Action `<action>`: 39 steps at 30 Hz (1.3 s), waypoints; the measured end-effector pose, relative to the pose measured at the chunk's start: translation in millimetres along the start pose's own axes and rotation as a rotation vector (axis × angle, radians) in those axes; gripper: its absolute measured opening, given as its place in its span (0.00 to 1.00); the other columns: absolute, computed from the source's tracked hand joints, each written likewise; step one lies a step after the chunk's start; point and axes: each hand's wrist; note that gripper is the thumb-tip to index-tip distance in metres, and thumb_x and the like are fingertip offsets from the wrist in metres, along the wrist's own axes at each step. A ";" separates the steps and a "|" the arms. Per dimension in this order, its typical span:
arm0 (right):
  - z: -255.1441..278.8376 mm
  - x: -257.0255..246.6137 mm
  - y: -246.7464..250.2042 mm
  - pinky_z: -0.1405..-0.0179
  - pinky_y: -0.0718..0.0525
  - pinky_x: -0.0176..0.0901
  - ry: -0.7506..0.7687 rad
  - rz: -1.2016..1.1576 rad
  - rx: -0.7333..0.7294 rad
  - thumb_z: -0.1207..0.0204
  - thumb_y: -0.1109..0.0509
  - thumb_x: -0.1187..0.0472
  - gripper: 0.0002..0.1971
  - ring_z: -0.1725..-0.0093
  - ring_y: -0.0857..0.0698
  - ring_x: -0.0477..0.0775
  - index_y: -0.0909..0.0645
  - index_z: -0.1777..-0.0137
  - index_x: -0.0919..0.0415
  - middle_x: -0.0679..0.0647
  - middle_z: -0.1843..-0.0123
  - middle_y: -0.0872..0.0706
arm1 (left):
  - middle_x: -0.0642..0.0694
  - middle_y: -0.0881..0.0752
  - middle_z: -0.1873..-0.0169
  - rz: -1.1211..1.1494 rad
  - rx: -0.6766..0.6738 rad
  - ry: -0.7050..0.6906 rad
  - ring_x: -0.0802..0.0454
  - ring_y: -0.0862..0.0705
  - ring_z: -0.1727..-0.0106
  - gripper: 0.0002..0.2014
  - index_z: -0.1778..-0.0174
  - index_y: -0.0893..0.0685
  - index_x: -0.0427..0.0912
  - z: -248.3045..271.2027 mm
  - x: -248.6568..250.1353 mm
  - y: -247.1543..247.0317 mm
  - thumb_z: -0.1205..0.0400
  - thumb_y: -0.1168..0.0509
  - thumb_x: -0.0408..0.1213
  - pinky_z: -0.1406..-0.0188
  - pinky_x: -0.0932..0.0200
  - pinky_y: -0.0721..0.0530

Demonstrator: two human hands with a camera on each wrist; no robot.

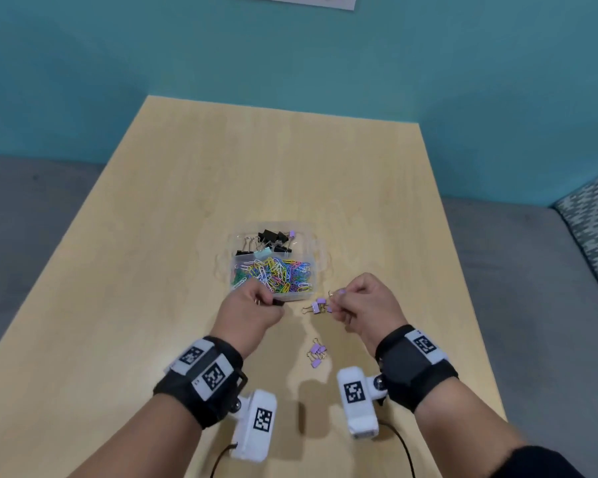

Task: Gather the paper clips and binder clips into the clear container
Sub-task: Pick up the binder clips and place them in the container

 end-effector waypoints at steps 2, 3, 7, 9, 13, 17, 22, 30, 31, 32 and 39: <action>-0.9 -16.7 2.9 0.76 0.20 0.41 0.034 -0.213 -0.069 0.27 0.34 0.79 0.12 0.71 0.19 0.57 0.26 0.55 0.62 0.65 0.66 0.16 | 0.46 0.26 0.76 0.156 0.008 0.017 0.51 0.32 0.77 0.13 0.68 0.23 0.46 -9.5 12.8 10.7 0.39 0.26 0.32 0.77 0.59 0.35; -1.6 -22.4 7.5 0.73 0.17 0.42 0.030 -0.351 -0.115 0.25 0.37 0.79 0.12 0.69 0.18 0.56 0.25 0.50 0.63 0.63 0.65 0.17 | 0.45 0.24 0.74 0.187 0.015 0.020 0.51 0.32 0.76 0.12 0.65 0.22 0.45 -13.8 18.8 15.2 0.39 0.27 0.30 0.77 0.59 0.34; -7.6 -25.4 27.6 0.62 0.12 0.47 -0.136 -0.702 -0.167 0.30 0.39 0.73 0.11 0.58 0.14 0.60 0.20 0.50 0.66 0.62 0.60 0.15 | 0.42 0.18 0.69 0.263 0.018 0.100 0.50 0.24 0.73 0.10 0.60 0.16 0.39 -34.6 37.6 32.1 0.27 0.35 0.20 0.80 0.59 0.25; -15.7 -16.2 28.0 0.68 0.14 0.44 -0.217 -0.569 -0.079 0.30 0.38 0.73 0.06 0.66 0.17 0.57 0.20 0.56 0.66 0.61 0.64 0.19 | 0.39 0.18 0.68 0.299 0.045 0.149 0.49 0.22 0.73 0.10 0.59 0.18 0.37 -50.3 42.0 38.6 0.25 0.39 0.19 0.80 0.58 0.21; -28.4 5.4 14.3 0.74 0.25 0.41 -0.054 0.593 -0.013 0.29 0.33 0.60 0.03 0.71 0.21 0.52 0.22 0.57 0.53 0.52 0.65 0.17 | 0.38 0.18 0.65 0.160 0.153 0.151 0.48 0.18 0.73 0.09 0.57 0.18 0.37 -85.5 53.1 42.3 0.24 0.39 0.20 0.64 0.46 0.11; -33.1 13.2 -0.2 0.69 0.21 0.44 0.091 1.161 -0.149 0.25 0.34 0.54 0.08 0.67 0.18 0.52 0.30 0.50 0.48 0.50 0.63 0.17 | 0.43 0.16 0.54 -0.020 0.116 0.026 0.49 0.14 0.63 0.10 0.52 0.16 0.44 -99.9 73.2 35.4 0.23 0.36 0.26 0.47 0.45 0.13; -40.7 10.4 -3.0 0.68 0.23 0.46 0.149 1.234 -0.207 0.23 0.36 0.57 0.06 0.64 0.20 0.56 0.31 0.55 0.55 0.54 0.61 0.18 | 0.49 0.20 0.51 -0.664 0.114 -0.320 0.51 0.19 0.59 0.10 0.47 0.17 0.47 -58.7 86.4 21.3 0.22 0.39 0.35 0.58 0.57 0.24; -42.9 10.3 11.2 0.73 0.32 0.42 0.131 1.158 -0.191 0.31 0.33 0.65 0.11 0.67 0.25 0.52 0.33 0.65 0.53 0.50 0.66 0.22 | 0.44 0.26 0.45 -1.081 -0.506 -0.357 0.42 0.23 0.48 0.12 0.43 0.25 0.48 21.3 7.4 -46.8 0.22 0.37 0.42 0.51 0.48 0.21; -41.7 11.0 14.9 0.74 0.31 0.41 0.107 1.108 -0.170 0.33 0.33 0.66 0.09 0.69 0.26 0.51 0.31 0.65 0.53 0.49 0.67 0.22 | 0.44 0.27 0.45 -1.103 -0.514 -0.363 0.42 0.25 0.47 0.13 0.43 0.26 0.48 23.4 0.6 -50.7 0.22 0.36 0.43 0.51 0.47 0.21; -41.7 12.1 19.2 0.74 0.30 0.40 0.078 1.025 -0.147 0.34 0.34 0.67 0.08 0.71 0.26 0.50 0.29 0.64 0.54 0.49 0.68 0.22 | 0.44 0.28 0.45 -1.107 -0.511 -0.359 0.43 0.25 0.47 0.14 0.44 0.27 0.47 25.1 -3.8 -53.7 0.23 0.34 0.44 0.51 0.47 0.22; -33.2 -8.9 41.2 0.81 0.27 0.37 -0.295 -0.190 -0.042 0.26 0.42 0.75 0.09 0.76 0.27 0.51 0.21 0.56 0.65 0.58 0.69 0.26 | 0.45 0.27 0.44 -1.080 -0.408 -0.403 0.45 0.26 0.46 0.12 0.43 0.29 0.46 31.8 -21.7 -56.2 0.21 0.40 0.34 0.50 0.56 0.29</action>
Point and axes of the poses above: each hand's wrist, its own z-axis away from the middle knuckle, its own y-axis out of the back of the hand, x = y × z
